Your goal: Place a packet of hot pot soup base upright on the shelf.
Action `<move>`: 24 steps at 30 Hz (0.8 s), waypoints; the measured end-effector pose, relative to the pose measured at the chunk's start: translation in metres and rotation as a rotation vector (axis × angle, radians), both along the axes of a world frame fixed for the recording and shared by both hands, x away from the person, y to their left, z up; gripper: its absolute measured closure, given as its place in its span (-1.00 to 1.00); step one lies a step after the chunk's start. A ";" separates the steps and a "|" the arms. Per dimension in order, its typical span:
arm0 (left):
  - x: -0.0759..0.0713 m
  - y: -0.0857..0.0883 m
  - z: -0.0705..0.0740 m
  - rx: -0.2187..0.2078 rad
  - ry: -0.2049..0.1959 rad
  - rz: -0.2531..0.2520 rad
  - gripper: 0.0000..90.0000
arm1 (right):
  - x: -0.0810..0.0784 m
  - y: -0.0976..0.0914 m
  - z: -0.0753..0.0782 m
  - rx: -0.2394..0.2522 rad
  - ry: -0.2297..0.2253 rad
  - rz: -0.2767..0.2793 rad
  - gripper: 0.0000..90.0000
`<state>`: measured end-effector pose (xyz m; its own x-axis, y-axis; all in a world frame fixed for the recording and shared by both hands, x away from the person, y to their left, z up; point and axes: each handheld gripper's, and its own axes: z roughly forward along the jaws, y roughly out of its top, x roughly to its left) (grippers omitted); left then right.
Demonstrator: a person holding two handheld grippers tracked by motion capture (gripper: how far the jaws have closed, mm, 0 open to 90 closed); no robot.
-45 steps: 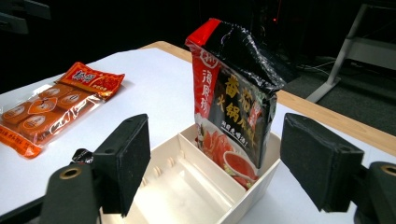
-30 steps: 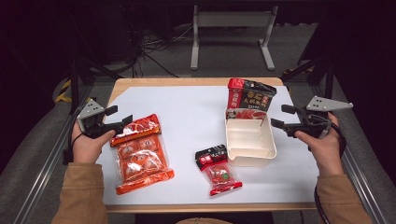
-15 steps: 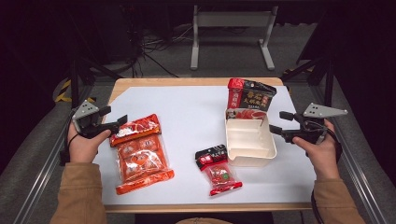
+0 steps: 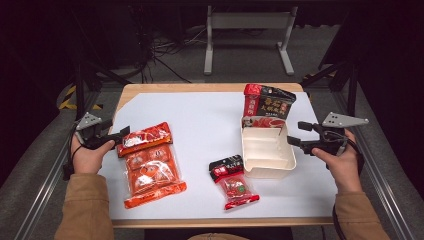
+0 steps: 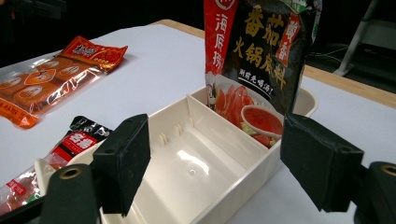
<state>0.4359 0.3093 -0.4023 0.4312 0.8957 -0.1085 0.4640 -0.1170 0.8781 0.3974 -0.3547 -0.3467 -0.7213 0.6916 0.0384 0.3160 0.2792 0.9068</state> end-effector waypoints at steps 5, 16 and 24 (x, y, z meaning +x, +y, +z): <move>0.005 0.005 -0.013 -0.004 0.044 0.021 -0.48 | 0.001 0.001 -0.002 -0.007 0.005 0.004 -0.45; 0.011 0.007 -0.031 -0.001 0.150 0.039 -0.47 | 0.003 0.004 -0.008 -0.038 0.007 0.001 -0.45; 0.014 0.007 -0.042 -0.008 0.208 0.034 -0.44 | 0.003 0.007 -0.009 -0.044 0.010 0.004 -0.45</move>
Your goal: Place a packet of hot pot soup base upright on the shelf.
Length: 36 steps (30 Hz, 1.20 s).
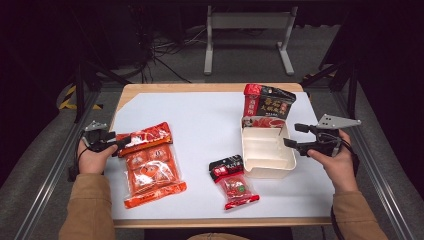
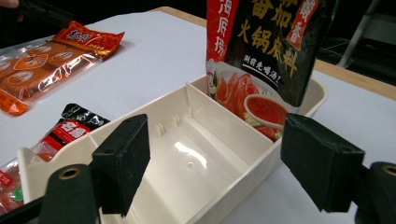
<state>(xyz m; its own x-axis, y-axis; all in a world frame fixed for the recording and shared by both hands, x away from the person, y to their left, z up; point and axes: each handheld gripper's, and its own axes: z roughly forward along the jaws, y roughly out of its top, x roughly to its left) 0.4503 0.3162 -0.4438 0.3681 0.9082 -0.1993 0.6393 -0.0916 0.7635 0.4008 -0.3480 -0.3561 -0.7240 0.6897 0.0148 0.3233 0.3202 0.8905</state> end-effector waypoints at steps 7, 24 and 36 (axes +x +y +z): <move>0.002 0.001 -0.006 -0.016 0.037 -0.017 -0.40 | 0.000 0.000 -0.001 -0.002 0.003 0.004 -0.45; 0.002 -0.003 -0.011 -0.088 0.048 -0.087 0.04 | 0.001 0.003 -0.002 -0.003 0.003 0.019 -0.45; 0.002 -0.001 -0.015 -0.106 0.067 -0.078 0.40 | 0.002 0.005 -0.003 -0.002 0.007 0.030 -0.45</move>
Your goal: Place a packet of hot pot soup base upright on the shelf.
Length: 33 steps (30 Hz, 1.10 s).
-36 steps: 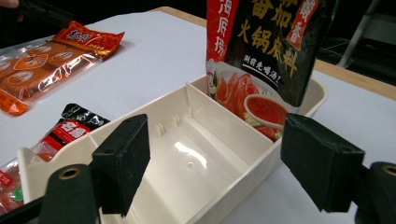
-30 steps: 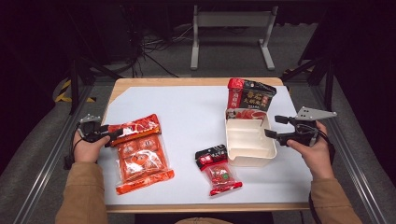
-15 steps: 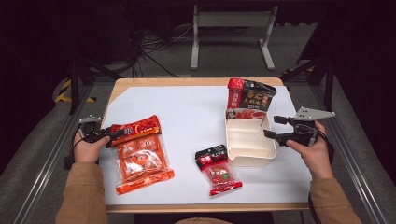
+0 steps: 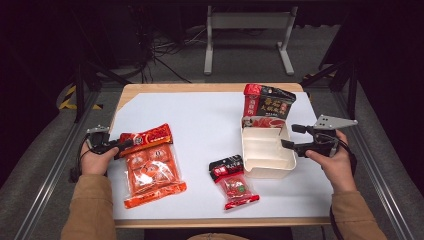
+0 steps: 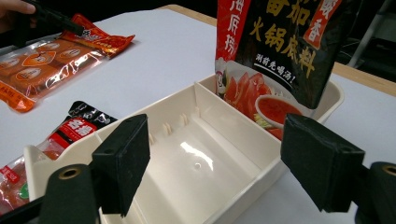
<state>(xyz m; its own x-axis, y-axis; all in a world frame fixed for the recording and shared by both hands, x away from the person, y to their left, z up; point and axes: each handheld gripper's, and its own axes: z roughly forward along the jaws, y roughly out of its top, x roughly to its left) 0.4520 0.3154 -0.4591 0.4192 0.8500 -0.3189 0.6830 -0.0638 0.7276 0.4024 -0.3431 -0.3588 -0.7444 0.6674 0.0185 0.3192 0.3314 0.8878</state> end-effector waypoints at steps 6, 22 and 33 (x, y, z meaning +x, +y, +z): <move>-0.003 0.002 0.004 -0.049 -0.004 -0.036 0.51 | 0.000 0.001 0.000 0.003 -0.002 0.006 -0.45; -0.001 -0.004 -0.002 -0.009 0.055 -0.071 0.82 | 0.000 0.002 -0.001 0.002 0.003 0.011 -0.45; -0.004 -0.001 0.003 -0.025 0.022 -0.051 0.95 | -0.002 0.001 0.003 0.012 -0.002 0.014 -0.34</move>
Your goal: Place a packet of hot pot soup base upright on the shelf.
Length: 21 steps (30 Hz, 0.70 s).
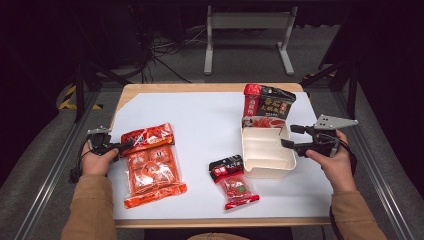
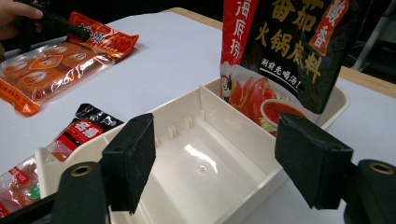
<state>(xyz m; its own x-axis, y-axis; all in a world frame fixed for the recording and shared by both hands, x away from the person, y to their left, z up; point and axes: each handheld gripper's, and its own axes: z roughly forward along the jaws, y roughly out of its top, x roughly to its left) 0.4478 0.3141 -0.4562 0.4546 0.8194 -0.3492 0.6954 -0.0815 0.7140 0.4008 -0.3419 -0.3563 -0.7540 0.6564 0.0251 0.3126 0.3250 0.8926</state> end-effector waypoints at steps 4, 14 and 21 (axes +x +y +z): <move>-0.002 -0.001 0.005 0.000 -0.005 0.001 0.99 | -0.001 0.001 0.002 -0.003 -0.004 0.003 -0.31; -0.010 -0.005 0.030 -0.021 -0.067 0.000 0.99 | -0.005 0.004 0.010 0.011 -0.024 0.013 -0.19; -0.020 -0.008 0.055 -0.047 -0.126 -0.021 0.99 | -0.008 0.007 0.015 0.015 -0.040 0.022 -0.16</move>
